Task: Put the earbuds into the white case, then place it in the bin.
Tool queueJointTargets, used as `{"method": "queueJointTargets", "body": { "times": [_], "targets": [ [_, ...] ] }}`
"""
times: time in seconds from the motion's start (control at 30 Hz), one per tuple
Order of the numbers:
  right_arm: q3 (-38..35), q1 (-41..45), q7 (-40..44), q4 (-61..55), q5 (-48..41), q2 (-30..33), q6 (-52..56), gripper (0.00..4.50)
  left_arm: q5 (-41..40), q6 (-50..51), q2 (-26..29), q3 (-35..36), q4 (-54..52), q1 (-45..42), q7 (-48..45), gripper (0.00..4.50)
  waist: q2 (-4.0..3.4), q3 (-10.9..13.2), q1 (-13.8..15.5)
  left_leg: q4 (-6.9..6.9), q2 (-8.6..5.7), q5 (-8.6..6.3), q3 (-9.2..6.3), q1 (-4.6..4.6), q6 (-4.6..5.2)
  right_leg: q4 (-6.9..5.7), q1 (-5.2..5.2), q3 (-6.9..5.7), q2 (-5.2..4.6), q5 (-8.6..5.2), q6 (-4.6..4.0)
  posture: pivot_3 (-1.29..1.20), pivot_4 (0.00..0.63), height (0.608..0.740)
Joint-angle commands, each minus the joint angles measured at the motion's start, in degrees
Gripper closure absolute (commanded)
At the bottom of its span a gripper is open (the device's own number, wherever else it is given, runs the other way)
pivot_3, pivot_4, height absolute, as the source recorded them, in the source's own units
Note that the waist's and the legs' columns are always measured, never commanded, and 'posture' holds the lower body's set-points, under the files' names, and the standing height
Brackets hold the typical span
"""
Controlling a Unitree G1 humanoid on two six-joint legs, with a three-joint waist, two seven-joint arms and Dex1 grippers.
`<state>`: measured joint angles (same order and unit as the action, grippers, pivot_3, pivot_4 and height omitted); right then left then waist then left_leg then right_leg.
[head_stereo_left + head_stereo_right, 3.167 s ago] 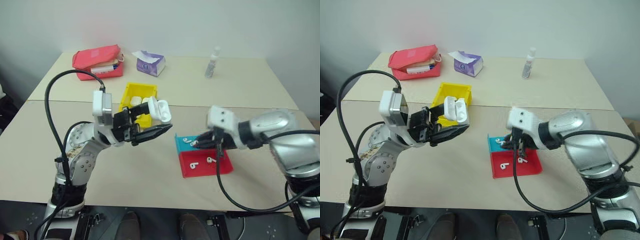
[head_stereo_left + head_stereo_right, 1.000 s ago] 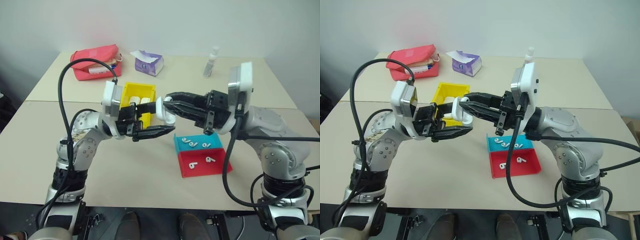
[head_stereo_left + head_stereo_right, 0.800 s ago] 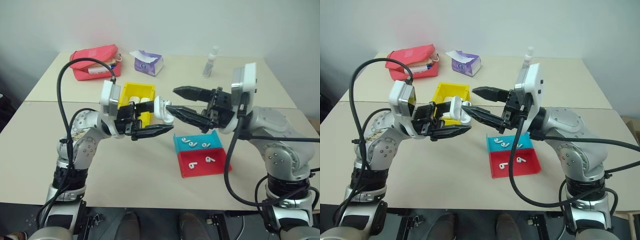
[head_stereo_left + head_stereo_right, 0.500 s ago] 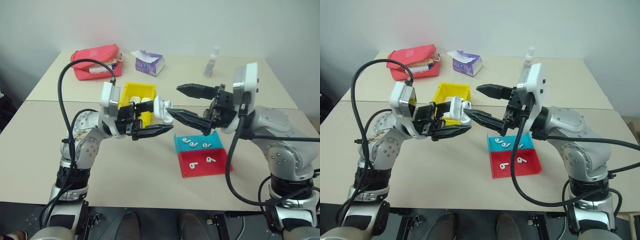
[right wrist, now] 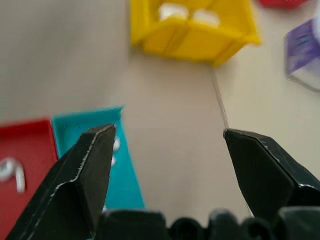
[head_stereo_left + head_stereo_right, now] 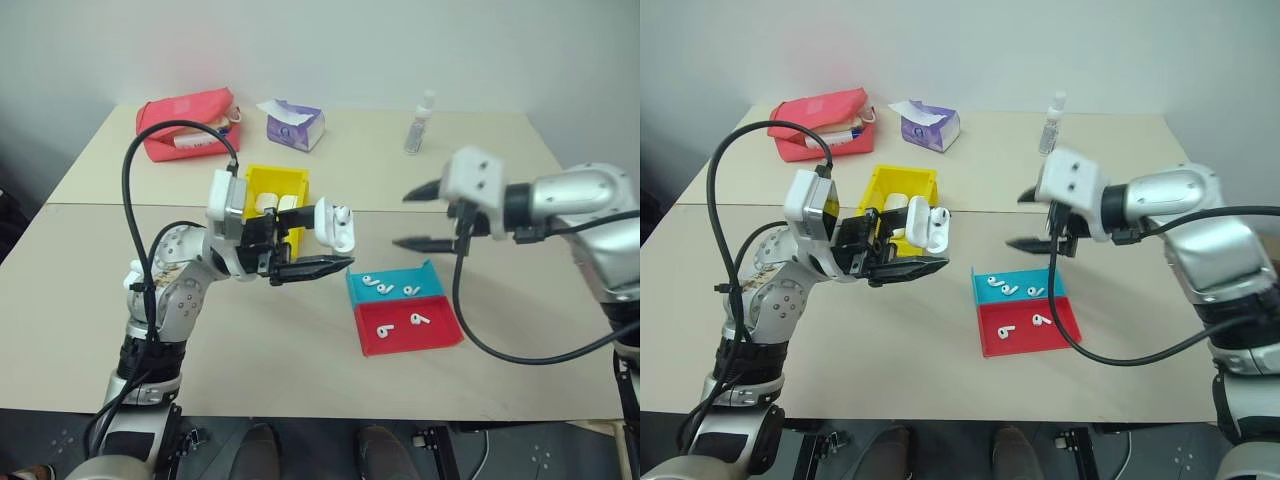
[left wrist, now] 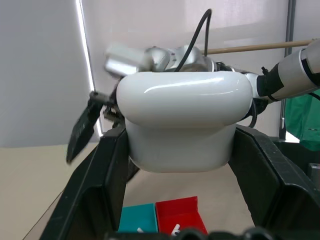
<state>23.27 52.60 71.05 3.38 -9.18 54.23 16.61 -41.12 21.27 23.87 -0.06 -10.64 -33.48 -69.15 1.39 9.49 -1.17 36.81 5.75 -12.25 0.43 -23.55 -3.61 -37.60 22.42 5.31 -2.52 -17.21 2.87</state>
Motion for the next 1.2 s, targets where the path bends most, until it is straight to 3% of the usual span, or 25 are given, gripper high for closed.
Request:
{"method": "queueJointTargets", "body": {
  "times": [0.03,0.23,0.33,0.4,0.87,0.97,1.2],
  "targets": [
    [4.40,6.50,8.44,8.78,8.21,-1.46,-11.86,0.49,-1.62,0.57,-0.15,0.28,-1.99,-1.14,0.60,1.72,-0.02,0.01,0.00,0.00,0.00,0.00,0.00,0.01,0.00,0.00,0.01,0.00,0.00,0.00,0.00,0.00,0.150,0.740],
    [9.14,12.91,19.39,24.01,14.96,-5.86,-29.35,0.49,-1.69,0.81,-0.11,0.33,-2.11,-1.36,1.09,1.72,-0.03,0.02,0.38,0.01,0.01,0.00,0.01,0.00,0.00,0.10,-0.03,-0.03,-0.01,0.00,0.00,0.00,0.150,0.740],
    [11.46,14.86,21.40,28.54,15.17,-7.29,-33.46,1.06,-1.30,0.48,-0.04,0.40,-1.97,-1.33,1.30,1.72,-0.04,0.02,0.36,0.02,0.01,0.01,0.01,0.00,-0.01,0.09,-0.04,-0.03,-0.01,0.00,0.00,0.00,0.150,0.740],
    [12.24,15.30,21.45,30.52,15.68,-8.51,-35.10,1.71,-0.82,-0.01,-0.33,0.45,-1.91,-1.29,1.96,1.72,-0.05,0.03,0.37,0.02,0.02,0.01,0.01,0.01,-0.02,0.07,-0.04,-0.03,-0.01,0.00,-0.01,0.00,0.150,0.740],
    [12.89,15.59,21.24,38.35,22.11,-13.17,-45.44,1.71,-0.56,-1.66,-0.62,0.37,-4.33,2.10,3.83,1.72,-0.07,0.04,0.33,0.04,0.03,0.05,0.03,0.06,-0.08,0.00,-0.06,-0.01,-0.01,0.00,-0.01,0.00,0.150,0.740],
    [12.75,15.98,20.53,39.97,23.06,-13.96,-46.81,2.22,-0.46,-1.97,-0.67,0.43,-4.50,2.67,3.95,1.72,-0.07,0.04,0.32,0.04,0.03,0.05,0.03,0.08,-0.09,-0.02,-0.06,-0.01,-0.01,0.00,-0.01,0.00,0.150,0.740],
    [12.46,16.18,20.49,42.23,24.80,-14.53,-49.03,2.22,-0.36,-2.60,-0.25,0.47,-4.53,3.38,4.13,1.72,-0.07,0.04,0.35,0.04,0.03,0.06,0.04,0.08,-0.11,-0.02,-0.06,-0.01,-0.02,0.00,-0.01,0.00,0.150,0.740]
  ]
}}
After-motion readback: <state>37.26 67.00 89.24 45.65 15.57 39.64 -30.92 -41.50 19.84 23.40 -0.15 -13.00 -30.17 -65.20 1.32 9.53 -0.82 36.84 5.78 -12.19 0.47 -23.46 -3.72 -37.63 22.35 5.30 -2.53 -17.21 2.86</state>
